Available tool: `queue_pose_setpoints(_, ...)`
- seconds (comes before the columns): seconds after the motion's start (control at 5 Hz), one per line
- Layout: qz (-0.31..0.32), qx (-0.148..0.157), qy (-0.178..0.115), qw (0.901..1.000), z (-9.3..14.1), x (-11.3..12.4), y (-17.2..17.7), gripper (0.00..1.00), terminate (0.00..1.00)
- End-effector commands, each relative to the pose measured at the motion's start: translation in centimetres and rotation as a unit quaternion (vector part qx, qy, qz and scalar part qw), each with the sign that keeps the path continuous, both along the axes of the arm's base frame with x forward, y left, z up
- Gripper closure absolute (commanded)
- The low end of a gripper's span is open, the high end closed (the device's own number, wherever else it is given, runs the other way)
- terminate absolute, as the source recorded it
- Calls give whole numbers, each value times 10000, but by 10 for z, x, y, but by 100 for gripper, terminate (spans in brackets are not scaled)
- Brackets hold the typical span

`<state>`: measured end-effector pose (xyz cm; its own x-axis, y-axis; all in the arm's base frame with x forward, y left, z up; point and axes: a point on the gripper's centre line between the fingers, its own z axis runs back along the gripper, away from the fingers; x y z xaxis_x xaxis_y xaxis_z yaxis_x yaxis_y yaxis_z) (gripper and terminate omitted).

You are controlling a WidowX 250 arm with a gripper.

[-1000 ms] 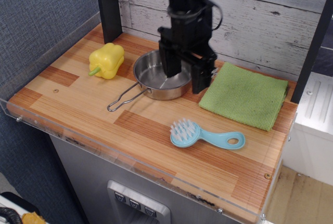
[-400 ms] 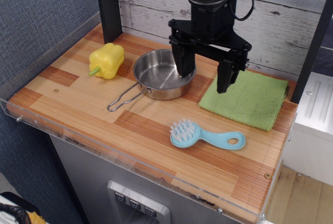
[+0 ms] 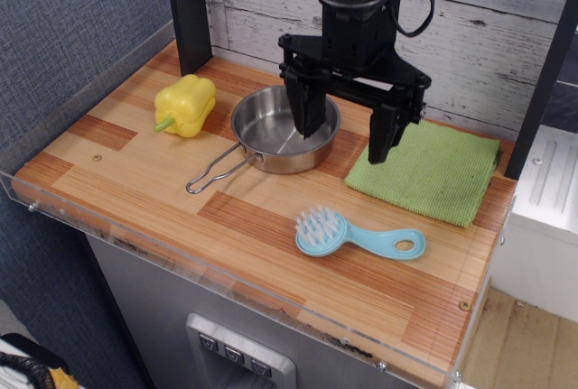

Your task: Place the pot between the yellow pepper and green towel

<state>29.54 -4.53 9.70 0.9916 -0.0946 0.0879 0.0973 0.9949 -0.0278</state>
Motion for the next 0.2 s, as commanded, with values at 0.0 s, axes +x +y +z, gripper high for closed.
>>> queue_pose_setpoints(0.0,4,-21,-344,9994,19,-3,-4,0,100)
